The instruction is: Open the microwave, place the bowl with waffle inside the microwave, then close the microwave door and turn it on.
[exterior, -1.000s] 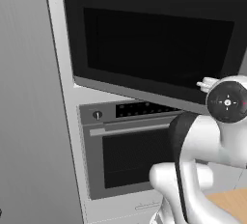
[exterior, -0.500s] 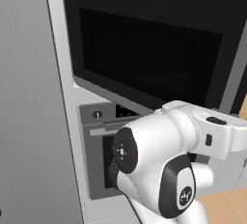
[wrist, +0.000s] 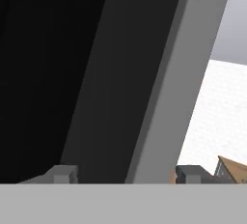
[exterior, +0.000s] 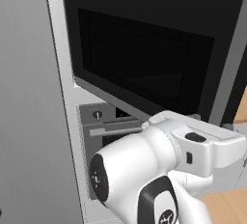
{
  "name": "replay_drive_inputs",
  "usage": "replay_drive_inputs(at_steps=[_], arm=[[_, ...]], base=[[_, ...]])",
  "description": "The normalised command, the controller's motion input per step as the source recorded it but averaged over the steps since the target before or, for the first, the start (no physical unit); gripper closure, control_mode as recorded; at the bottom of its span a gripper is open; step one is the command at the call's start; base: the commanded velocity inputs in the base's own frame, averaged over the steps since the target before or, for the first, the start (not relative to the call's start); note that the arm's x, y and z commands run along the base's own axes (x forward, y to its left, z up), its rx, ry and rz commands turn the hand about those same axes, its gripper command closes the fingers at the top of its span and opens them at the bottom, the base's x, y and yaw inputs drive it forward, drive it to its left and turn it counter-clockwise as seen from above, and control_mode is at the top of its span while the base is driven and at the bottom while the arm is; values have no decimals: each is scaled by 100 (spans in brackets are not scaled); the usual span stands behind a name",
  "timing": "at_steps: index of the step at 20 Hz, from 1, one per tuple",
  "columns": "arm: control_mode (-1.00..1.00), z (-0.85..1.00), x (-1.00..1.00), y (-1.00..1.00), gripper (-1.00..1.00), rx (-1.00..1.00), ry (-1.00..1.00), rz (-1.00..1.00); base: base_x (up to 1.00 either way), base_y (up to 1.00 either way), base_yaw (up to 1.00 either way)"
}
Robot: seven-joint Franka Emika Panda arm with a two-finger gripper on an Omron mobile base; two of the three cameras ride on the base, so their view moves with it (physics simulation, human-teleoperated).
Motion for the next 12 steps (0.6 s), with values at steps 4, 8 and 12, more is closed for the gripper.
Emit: replay_drive_inputs(at_steps=[4, 8, 12], arm=[[-100, 2, -3, 0, -100, -1, -4, 3], [-100, 21, 0, 5, -100, 0, 0, 10], [-100, 16, -3, 34, -100, 0, 0, 19]], base=[[0, 0, 0], [0, 0, 0], [0, 0, 0]])
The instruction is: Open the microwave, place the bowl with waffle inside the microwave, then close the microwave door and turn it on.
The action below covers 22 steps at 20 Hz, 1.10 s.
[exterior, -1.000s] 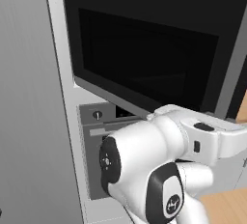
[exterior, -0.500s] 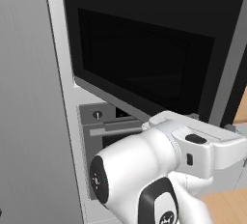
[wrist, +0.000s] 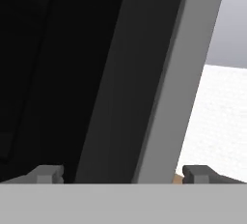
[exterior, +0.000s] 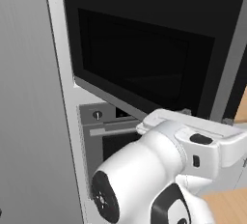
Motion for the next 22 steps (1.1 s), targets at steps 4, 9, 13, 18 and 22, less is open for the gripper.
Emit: replay_drive_inputs(at_steps=[4, 9, 13, 18, 22], arm=[[-100, 20, -65, 11, -100, 0, 0, 2], [-100, 13, -53, -17, -100, 0, 0, 18], [-100, -8, -14, -69, -100, 8, 0, 67], [-100, -10, -1, -58, -100, 11, 0, 71], [-100, -2, 0, -54, -100, 15, 0, 72]], base=[[0, 0, 0], [0, 0, 0], [0, 0, 0], [0, 0, 0], [0, 0, 0]])
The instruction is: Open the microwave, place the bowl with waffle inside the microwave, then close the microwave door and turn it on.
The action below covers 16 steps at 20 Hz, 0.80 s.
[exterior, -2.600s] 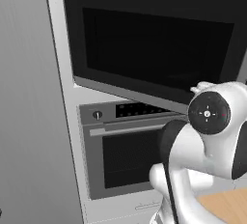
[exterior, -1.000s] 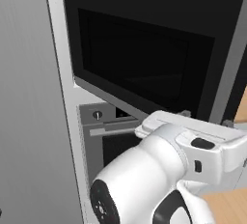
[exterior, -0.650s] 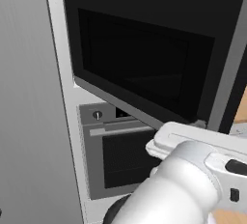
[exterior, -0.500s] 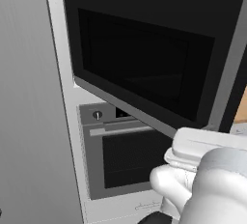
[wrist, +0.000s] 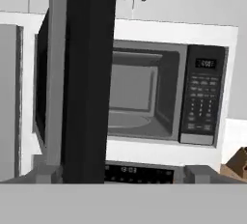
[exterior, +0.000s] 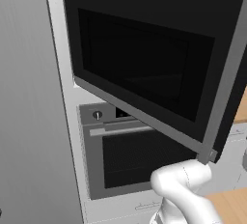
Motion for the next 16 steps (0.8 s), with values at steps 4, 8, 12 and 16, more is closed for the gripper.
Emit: replay_drive_inputs(at_steps=[4, 8, 12, 16], arm=[[-100, -5, 22, -49, -100, 25, 0, 67], [-100, -21, 71, -27, -100, 29, 0, 69], [-100, -35, 100, -14, -100, 28, 0, 67], [-100, -44, 100, -3, -100, 22, 1, 59]], base=[[0, 0, 0], [0, 0, 0], [0, 0, 0], [0, 0, 0]])
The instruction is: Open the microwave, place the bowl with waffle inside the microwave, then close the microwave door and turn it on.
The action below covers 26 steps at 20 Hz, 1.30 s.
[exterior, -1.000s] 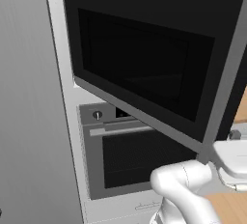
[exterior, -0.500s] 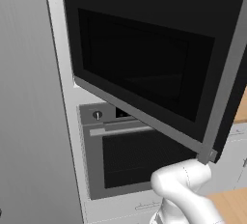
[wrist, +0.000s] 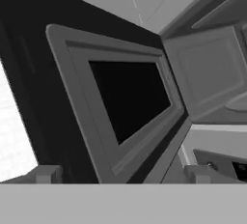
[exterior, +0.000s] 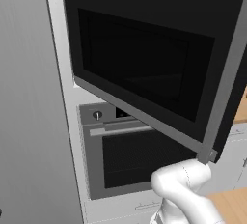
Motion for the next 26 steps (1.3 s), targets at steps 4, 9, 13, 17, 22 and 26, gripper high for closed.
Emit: replay_drive_inputs(at_steps=[4, 9, 13, 17, 22, 26], arm=[[-100, -49, 73, 87, -100, 0, 0, 17], [-100, -13, 37, 96, -100, -2, 1, 0], [-100, 8, -54, 95, -100, -9, -7, 4], [-100, 14, -100, 99, -100, -15, -23, 12], [-100, 7, -56, 93, -100, -7, -13, 5], [-100, 0, 14, 49, -100, -2, 3, -13]], base=[[0, 0, 0], [0, 0, 0], [0, 0, 0], [0, 0, 0], [0, 0, 0], [0, 0, 0]])
